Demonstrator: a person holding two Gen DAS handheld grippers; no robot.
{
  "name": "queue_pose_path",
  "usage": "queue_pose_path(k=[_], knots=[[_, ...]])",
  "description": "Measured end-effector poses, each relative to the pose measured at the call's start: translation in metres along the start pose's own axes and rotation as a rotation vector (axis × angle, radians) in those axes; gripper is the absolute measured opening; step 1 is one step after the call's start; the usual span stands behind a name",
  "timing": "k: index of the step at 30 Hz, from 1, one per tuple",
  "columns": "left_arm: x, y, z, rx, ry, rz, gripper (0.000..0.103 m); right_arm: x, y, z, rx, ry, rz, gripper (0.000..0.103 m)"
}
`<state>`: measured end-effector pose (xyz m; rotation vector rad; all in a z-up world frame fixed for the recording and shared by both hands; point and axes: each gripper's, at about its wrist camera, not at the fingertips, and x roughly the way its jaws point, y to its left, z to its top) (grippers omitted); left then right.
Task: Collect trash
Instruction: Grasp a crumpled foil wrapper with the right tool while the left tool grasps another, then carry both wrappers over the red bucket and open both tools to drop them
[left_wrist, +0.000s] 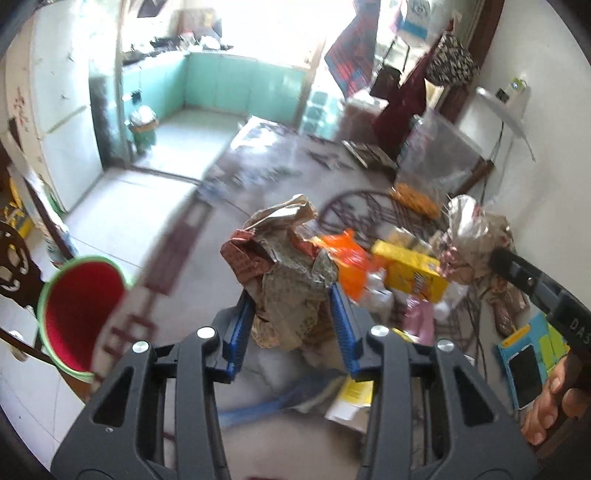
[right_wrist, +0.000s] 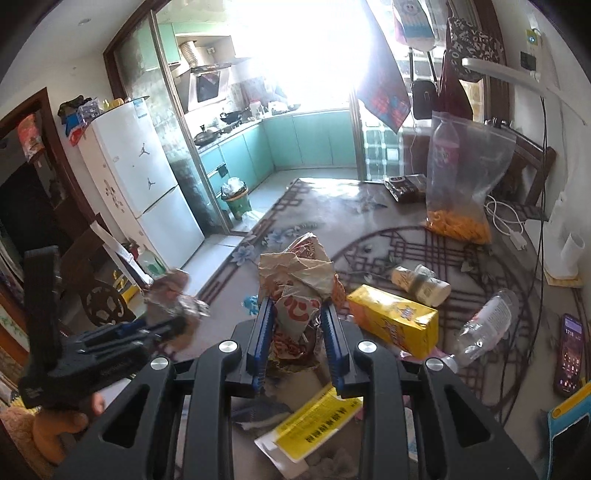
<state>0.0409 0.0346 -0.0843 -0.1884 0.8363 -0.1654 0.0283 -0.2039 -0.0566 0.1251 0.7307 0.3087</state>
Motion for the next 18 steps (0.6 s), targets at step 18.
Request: queue_pose_path(k=[18], knots=[[-0.019, 0.123, 0.026, -0.031, -0.019, -0.024, 0.04, 0.027, 0.109, 0.015, -0.015, -0.027, -0.105, 0.028]])
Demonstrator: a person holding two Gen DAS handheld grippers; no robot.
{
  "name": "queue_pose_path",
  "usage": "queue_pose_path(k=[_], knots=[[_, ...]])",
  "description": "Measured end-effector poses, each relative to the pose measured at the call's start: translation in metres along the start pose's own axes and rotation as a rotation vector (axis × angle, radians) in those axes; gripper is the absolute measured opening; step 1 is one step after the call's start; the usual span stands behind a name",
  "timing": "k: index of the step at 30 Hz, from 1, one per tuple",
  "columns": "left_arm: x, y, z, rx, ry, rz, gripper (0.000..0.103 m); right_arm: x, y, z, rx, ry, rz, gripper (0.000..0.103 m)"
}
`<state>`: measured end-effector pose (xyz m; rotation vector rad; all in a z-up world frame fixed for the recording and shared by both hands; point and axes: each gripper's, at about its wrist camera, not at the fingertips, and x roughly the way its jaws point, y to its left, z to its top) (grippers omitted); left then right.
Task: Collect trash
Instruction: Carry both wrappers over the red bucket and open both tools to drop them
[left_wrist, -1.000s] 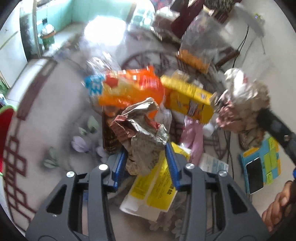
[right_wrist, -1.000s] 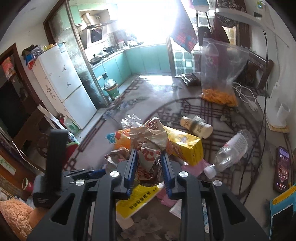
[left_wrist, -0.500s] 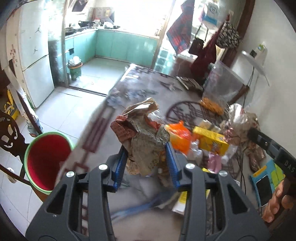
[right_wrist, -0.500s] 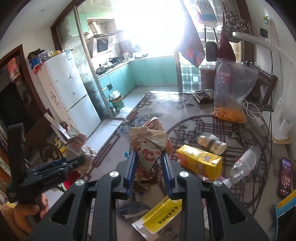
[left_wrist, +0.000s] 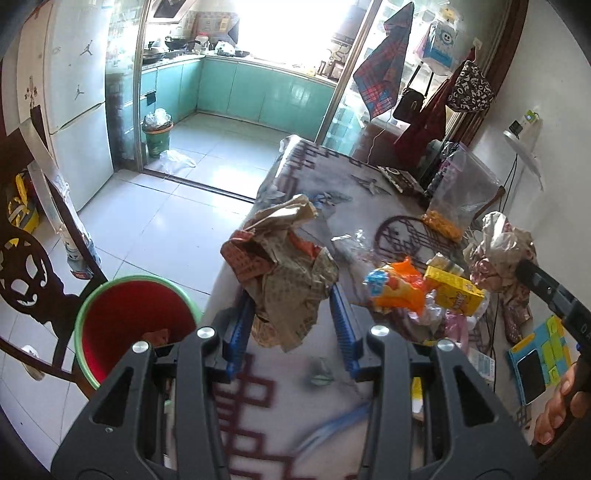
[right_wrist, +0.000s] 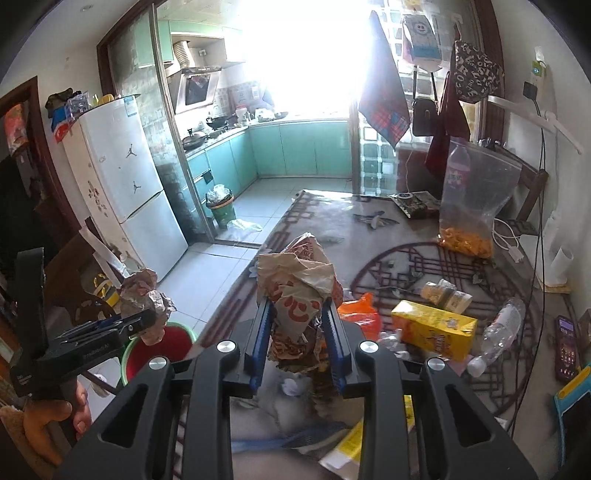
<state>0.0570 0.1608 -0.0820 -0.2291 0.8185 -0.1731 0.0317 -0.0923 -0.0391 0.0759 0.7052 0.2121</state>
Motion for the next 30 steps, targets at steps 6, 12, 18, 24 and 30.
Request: queue_pose_path(k=[6, 12, 18, 24, 30], knots=[[-0.003, 0.037, 0.007, 0.003, 0.0, 0.007, 0.04, 0.016, 0.038, 0.003, -0.012, 0.008, 0.01, 0.028], [-0.002, 0.074, 0.01, -0.013, 0.017, 0.027, 0.04, 0.039, 0.076, 0.004, -0.04, 0.042, 0.038, 0.028], [0.001, 0.108, 0.01, -0.054, 0.039, 0.047, 0.04, 0.068, 0.11, 0.002, -0.08, 0.095, 0.085, 0.028], [0.011, 0.142, 0.004, -0.108, 0.079, 0.082, 0.04, 0.099, 0.147, -0.004, -0.123, 0.162, 0.176, 0.029], [0.018, 0.173, -0.002, -0.165, 0.106, 0.128, 0.04, 0.127, 0.178, -0.01, -0.162, 0.222, 0.246, 0.029]])
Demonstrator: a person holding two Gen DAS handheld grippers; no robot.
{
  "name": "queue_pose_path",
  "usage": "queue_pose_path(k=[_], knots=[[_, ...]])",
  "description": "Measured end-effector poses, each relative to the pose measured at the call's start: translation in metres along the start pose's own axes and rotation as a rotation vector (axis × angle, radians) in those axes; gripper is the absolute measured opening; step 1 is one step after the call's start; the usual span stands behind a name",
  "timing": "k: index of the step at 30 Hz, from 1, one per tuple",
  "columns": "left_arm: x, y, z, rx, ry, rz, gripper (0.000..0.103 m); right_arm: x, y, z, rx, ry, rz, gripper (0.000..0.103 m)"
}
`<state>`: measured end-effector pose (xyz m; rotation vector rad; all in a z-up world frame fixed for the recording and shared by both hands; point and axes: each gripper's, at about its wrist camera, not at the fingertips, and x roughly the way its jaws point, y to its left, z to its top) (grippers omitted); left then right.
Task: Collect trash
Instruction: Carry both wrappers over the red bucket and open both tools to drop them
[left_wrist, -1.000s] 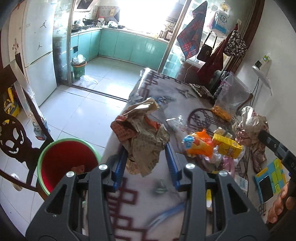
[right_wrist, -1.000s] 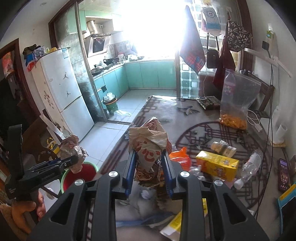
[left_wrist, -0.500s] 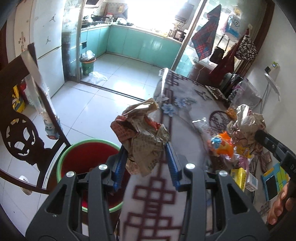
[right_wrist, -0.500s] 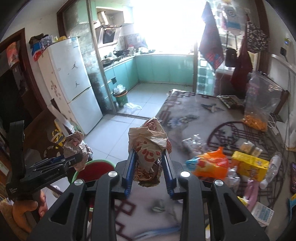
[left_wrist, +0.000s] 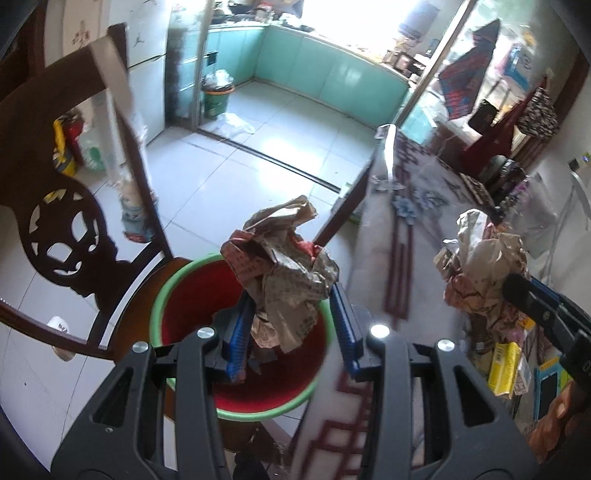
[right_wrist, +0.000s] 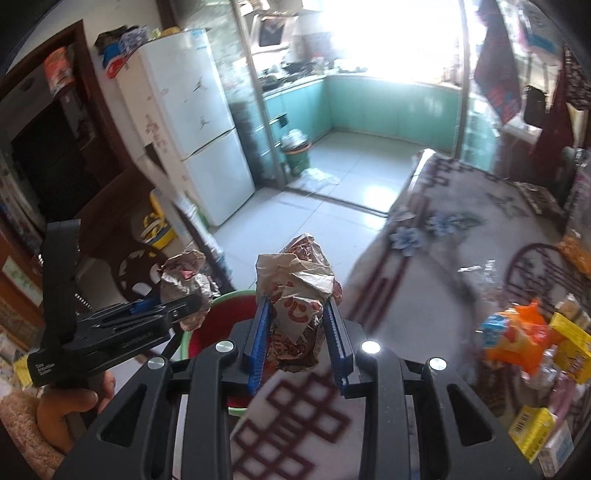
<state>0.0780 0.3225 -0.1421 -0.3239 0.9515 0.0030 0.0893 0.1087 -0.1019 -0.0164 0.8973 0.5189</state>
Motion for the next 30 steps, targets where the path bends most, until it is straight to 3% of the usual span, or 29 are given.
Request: queue_pose_path(k=[14, 30], knots=[[0.021, 0.043, 0.0, -0.09, 0.064, 0.053, 0.04, 0.053, 0.022, 0.006, -0.016, 0.118, 0.089, 0.029], [0.033, 0.043, 0.002, -0.084, 0.094, 0.033, 0.04, 0.061, 0.029, 0.009, -0.025, 0.121, 0.107, 0.032]])
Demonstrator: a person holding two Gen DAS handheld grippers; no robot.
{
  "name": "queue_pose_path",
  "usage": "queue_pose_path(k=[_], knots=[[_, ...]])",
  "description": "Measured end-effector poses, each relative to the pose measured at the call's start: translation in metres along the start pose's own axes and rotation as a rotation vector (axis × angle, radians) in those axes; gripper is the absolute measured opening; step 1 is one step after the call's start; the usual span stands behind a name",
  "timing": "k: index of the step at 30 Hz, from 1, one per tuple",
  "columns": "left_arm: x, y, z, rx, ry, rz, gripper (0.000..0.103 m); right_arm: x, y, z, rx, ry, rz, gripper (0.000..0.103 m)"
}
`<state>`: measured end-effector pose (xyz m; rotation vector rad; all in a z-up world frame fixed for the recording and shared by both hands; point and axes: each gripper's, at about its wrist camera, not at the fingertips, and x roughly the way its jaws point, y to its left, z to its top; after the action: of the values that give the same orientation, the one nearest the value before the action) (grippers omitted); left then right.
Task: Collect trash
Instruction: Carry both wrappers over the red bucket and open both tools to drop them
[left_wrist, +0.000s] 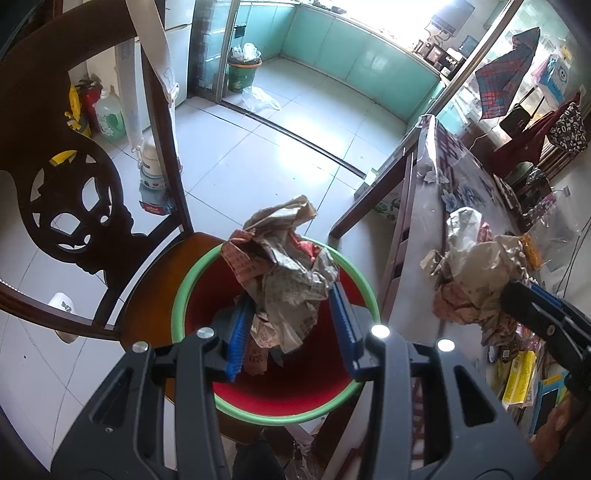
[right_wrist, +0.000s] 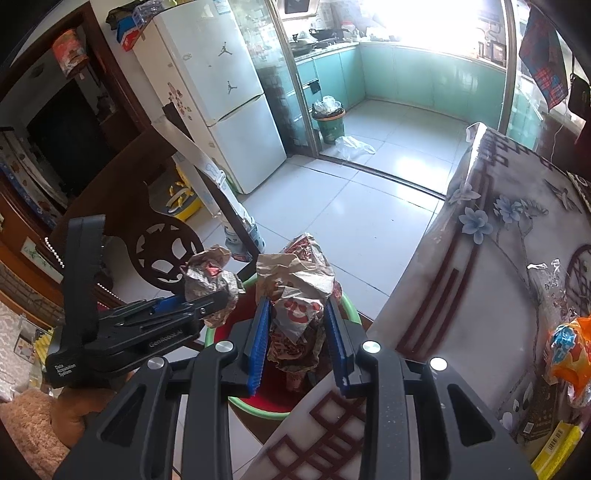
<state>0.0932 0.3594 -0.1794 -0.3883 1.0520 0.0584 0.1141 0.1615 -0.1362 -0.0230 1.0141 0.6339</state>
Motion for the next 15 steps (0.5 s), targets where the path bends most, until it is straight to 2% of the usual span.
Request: queue_pose_path(k=[1, 2, 3, 7, 15], knots=[[0.0, 0.0, 0.0, 0.001, 0.002, -0.003, 0.042, 0.0, 0.0, 0.0, 0.0, 0.0, 0.004, 0.035], [0.001, 0.0, 0.001, 0.001, 0.003, 0.002, 0.049, 0.0, 0.0, 0.001, 0.003, -0.003, 0.008, 0.046], [0.001, 0.001, 0.001, -0.002, 0.001, 0.005, 0.053, -0.001, 0.0, 0.0, 0.009, -0.014, 0.009, 0.052], [-0.002, 0.004, 0.001, -0.019, -0.013, 0.012, 0.071, -0.007, 0.0, 0.002, 0.004, -0.032, -0.007, 0.058], [-0.009, -0.003, -0.003, -0.002, -0.018, 0.009, 0.071, -0.03, -0.01, -0.002, 0.025, -0.079, -0.043, 0.059]])
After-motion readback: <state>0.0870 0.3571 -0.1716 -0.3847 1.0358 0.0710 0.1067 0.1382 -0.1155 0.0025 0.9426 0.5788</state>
